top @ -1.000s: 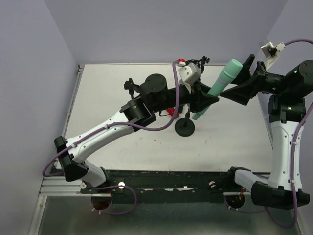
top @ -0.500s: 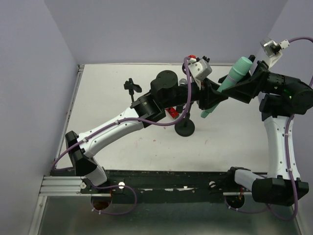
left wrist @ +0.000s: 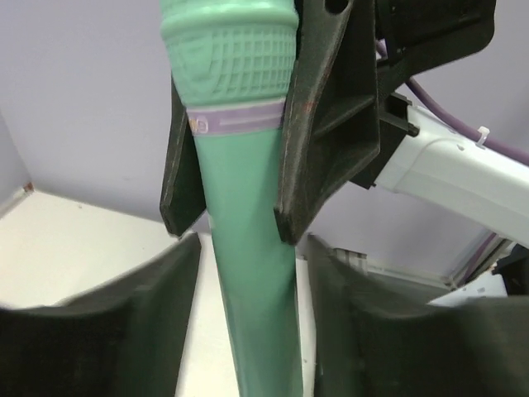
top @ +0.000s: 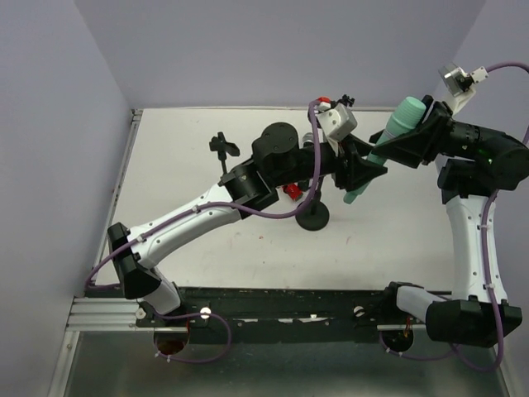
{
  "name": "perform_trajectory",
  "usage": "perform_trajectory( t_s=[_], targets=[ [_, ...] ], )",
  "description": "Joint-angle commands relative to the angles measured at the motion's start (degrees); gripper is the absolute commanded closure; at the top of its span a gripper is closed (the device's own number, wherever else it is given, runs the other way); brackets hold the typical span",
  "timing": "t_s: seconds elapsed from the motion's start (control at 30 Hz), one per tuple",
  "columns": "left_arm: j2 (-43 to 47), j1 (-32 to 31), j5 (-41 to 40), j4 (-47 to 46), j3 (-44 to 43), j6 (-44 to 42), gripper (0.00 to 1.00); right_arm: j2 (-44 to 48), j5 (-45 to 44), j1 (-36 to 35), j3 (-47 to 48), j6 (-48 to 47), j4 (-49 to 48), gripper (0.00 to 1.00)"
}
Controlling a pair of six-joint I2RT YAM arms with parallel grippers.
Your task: Attach the microphones to the stand
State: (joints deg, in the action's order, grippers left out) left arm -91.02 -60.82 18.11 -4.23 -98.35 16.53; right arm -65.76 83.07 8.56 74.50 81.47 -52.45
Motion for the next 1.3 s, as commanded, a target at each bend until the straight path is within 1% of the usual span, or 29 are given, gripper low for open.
perform_trajectory(
  t_s=[0.0, 0.03, 0.07, 0.1, 0.2, 0.27, 0.3, 0.33, 0.4, 0.43, 0.47, 0.53, 0.6, 0.67, 0.73, 0.8, 0.9, 0.93, 1.03, 1.17, 1.27],
  targets=[
    [7.1, 0.3, -3.2, 0.9, 5.3, -4.1, 0.21, 0.8, 1.8, -0.4, 3.0, -9.5, 10.9, 0.97],
    [9.7, 0.7, -3.1, 1.8, 7.2, -5.7, 0.12, 0.8, 2.3, -0.4, 3.6, -11.8, 13.8, 0.98],
    [12.3, 1.0, -3.0, 2.6, 9.4, -7.0, 0.05, 0.7, 2.6, -0.3, 4.0, -13.6, 15.2, 0.98],
    [14.9, 1.6, -2.7, 3.4, 12.2, -8.3, 0.02, 0.7, 3.1, -0.1, 4.1, -14.5, 15.8, 0.98],
    [23.4, 5.3, 0.9, 4.1, 20.9, -10.1, 0.02, 0.6, 5.3, 0.6, 4.3, -16.4, 16.5, 0.98],
    [28.4, 9.9, 5.6, 6.4, 26.6, -10.1, 0.02, 0.8, 6.9, 1.3, 3.6, -17.7, 16.7, 0.98],
    [30.3, 12.0, 8.8, 6.9, 29.4, -9.7, 0.02, 1.1, 7.4, 1.8, 2.8, -18.4, 16.7, 0.98],
    [32.0, 14.1, 10.3, 7.4, 31.8, -9.2, 0.02, 1.2, 7.8, 2.4, 1.6, -19.2, 16.7, 0.98],
    [33.8, 16.0, 10.8, 8.7, 36.7, -9.0, 0.04, 1.9, 8.3, 3.5, -1.4, -20.0, 15.4, 0.98],
    [34.5, 16.2, 11.2, 7.0, 39.4, -9.0, 0.09, 2.2, 8.5, 4.0, -3.7, -20.0, 14.1, 0.98],
    [34.9, 16.1, 11.6, 4.5, 43.6, -9.1, 0.11, 2.5, 8.5, 4.5, -5.0, -19.9, 12.8, 0.98],
    [35.1, 15.6, 11.6, -4.7, 50.2, -7.9, 0.11, 2.7, 8.9, 6.0, -7.9, -19.4, 11.1, 0.98],
    [34.3, 14.4, 8.5, -10.4, 54.2, -9.3, 0.11, 2.7, 9.3, 7.6, -10.0, -18.1, 8.4, 0.98],
    [31.8, 14.1, 6.2, -13.9, 55.7, -10.7, 0.11, 2.7, 9.7, 9.3, -12.3, -14.4, 3.4, 0.98],
    [28.7, 14.1, 5.2, -16.2, 55.4, -11.8, 0.11, 2.2, 10.2, 10.3, -14.4, -7.0, -5.5, 0.98],
    [25.2, 14.1, 5.0, -19.5, 54.8, -12.6, 0.11, 1.0, 11.5, 12.2, -15.9, 4.3, -22.6, 0.98],
    [19.9, 13.9, 4.7, -24.7, 53.1, -12.8, 0.12, -3.1, 12.1, 17.3, -17.7, 23.6, -47.1, 0.98],
    [17.6, 13.8, 4.7, -26.3, 52.4, -12.7, 0.13, -4.5, 12.1, 18.2, -18.4, 27.2, -49.8, 0.98],
    [11.9, 13.3, 3.3, -30.7, 49.1, -12.4, 0.14, -6.6, 11.9, 19.5, -21.3, 24.8, -49.9, 0.99],
    [5.3, 12.4, 1.4, -32.6, 44.3, -12.5, 0.17, -8.6, 8.8, 19.5, -23.5, 25.4, -49.9, 0.99],
    [2.4, 11.8, -2.0, -33.7, 42.5, -12.7, 0.18, -8.4, 7.3, 19.5, -23.0, 26.2, -49.9, 0.99]
  ],
)
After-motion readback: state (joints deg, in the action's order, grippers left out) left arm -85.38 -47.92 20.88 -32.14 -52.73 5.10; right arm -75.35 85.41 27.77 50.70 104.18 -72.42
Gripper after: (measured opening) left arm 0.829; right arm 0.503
